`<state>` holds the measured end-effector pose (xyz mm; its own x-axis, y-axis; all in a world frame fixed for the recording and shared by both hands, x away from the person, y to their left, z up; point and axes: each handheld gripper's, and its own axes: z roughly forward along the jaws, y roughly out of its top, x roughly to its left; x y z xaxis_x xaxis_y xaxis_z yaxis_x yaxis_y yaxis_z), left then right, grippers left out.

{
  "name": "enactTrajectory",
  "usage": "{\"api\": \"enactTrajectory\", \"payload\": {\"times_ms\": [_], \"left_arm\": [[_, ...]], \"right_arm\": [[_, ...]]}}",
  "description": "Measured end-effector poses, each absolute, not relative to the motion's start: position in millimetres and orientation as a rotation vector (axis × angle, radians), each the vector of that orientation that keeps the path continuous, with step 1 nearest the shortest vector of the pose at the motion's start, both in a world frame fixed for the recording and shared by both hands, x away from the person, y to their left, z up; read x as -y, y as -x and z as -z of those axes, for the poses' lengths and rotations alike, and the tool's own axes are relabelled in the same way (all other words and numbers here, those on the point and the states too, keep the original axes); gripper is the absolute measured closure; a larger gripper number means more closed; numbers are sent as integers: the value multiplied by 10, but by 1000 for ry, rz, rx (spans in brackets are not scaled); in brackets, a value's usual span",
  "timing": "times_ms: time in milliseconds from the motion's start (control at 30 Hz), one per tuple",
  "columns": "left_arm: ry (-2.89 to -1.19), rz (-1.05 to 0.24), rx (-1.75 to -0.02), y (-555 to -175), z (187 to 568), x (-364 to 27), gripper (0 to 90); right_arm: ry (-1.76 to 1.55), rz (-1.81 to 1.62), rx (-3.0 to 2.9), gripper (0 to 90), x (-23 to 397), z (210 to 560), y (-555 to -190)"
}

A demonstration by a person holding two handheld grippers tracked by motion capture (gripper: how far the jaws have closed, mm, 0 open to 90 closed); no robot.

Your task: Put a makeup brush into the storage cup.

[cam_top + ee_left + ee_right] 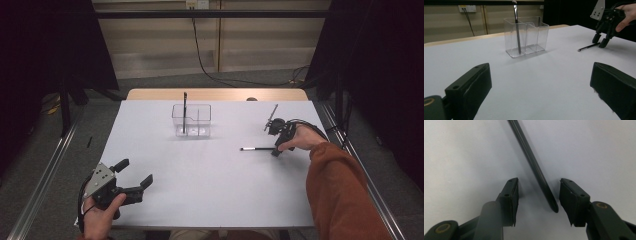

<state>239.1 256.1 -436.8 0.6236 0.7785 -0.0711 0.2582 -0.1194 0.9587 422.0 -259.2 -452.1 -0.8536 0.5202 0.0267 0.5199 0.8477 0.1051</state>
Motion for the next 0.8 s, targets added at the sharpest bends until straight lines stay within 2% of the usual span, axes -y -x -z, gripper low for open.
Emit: {"api": "enactTrajectory", "payload": {"times_ms": [300,533,667,733,800], "left_arm": [[-1686,-553,-861,-2387,4369,-2568,36],[-1689,-555,-859,-2383,4370,-2568,36],[-1693,-554,-855,-2385,4371,-2565,36],[-1694,-552,-856,-2383,4370,-2560,36],[-1693,-552,-858,-2384,4371,-2559,36]], "right_arm": [[-841,-144,-3032,552,2586,4517,-4237],[-853,-128,-3041,710,2598,4509,-4287],[-833,-107,-3047,767,2589,4506,-4301],[-814,-88,-3059,844,2563,4507,-4303],[-815,-90,-3061,847,2563,4508,-4302]]}}
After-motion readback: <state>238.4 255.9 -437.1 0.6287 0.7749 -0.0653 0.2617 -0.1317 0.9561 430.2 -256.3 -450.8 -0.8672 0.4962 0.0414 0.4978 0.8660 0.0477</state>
